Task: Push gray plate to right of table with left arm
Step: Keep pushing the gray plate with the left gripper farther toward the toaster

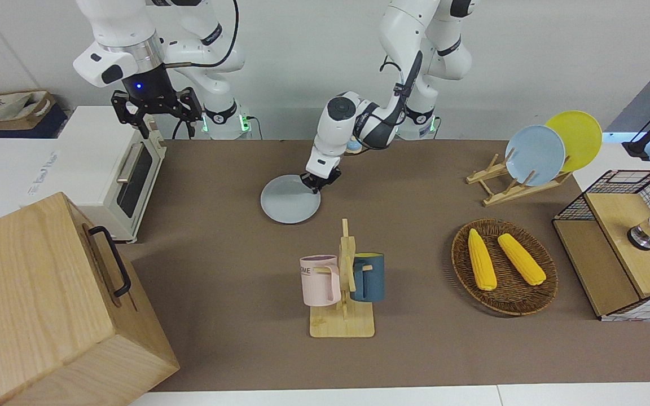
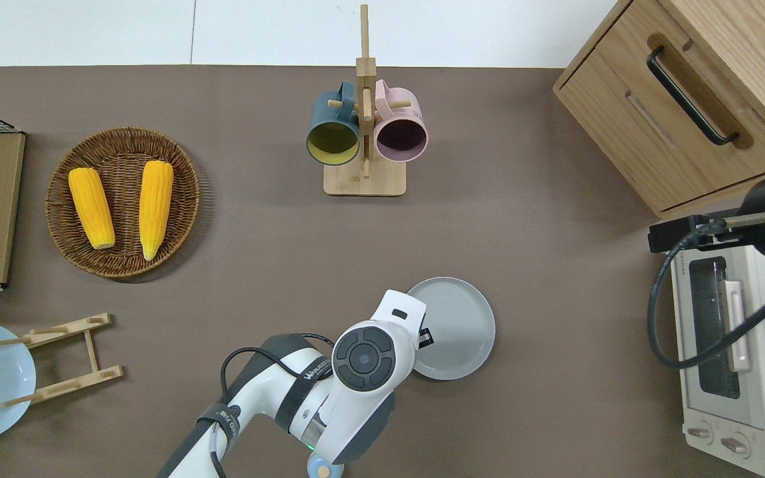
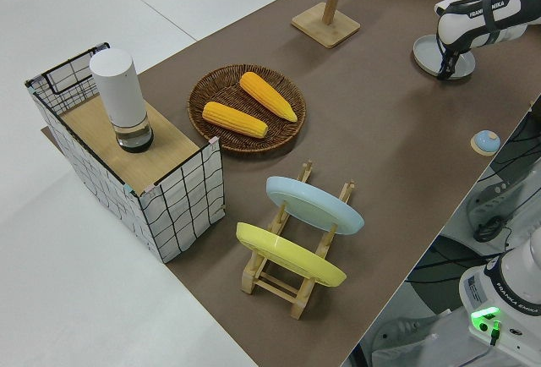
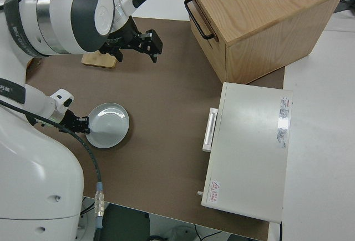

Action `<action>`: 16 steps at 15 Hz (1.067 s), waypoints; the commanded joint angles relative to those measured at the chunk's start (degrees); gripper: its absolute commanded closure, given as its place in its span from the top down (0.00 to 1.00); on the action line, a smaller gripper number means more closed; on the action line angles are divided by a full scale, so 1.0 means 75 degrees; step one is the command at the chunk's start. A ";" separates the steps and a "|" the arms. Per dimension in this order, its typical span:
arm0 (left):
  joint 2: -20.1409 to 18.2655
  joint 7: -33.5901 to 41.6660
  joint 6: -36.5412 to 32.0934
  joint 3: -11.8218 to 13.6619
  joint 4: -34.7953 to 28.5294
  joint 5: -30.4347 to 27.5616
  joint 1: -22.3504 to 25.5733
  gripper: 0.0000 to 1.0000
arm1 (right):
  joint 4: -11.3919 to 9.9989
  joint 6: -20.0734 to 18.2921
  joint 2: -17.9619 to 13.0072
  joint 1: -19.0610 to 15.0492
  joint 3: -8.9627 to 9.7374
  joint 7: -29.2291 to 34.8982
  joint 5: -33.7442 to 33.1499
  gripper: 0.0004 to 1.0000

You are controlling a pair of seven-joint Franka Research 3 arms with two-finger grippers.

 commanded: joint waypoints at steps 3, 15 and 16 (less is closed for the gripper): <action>0.0792 -0.0379 0.0352 0.0086 0.0480 0.0044 -0.0346 0.00 | 0.0039 -0.0092 -0.0027 -0.0021 -0.0008 -0.0008 0.0168 0.98; 0.0640 -0.0497 -0.0173 0.0133 0.0655 0.0524 -0.0323 1.00 | 0.0039 -0.0104 -0.0027 -0.0021 -0.0008 -0.0008 0.0168 0.98; 0.0617 -0.0485 -0.0419 0.0133 0.0795 0.0525 -0.0311 1.00 | 0.0039 -0.0092 -0.0027 -0.0021 -0.0008 -0.0008 0.0168 0.98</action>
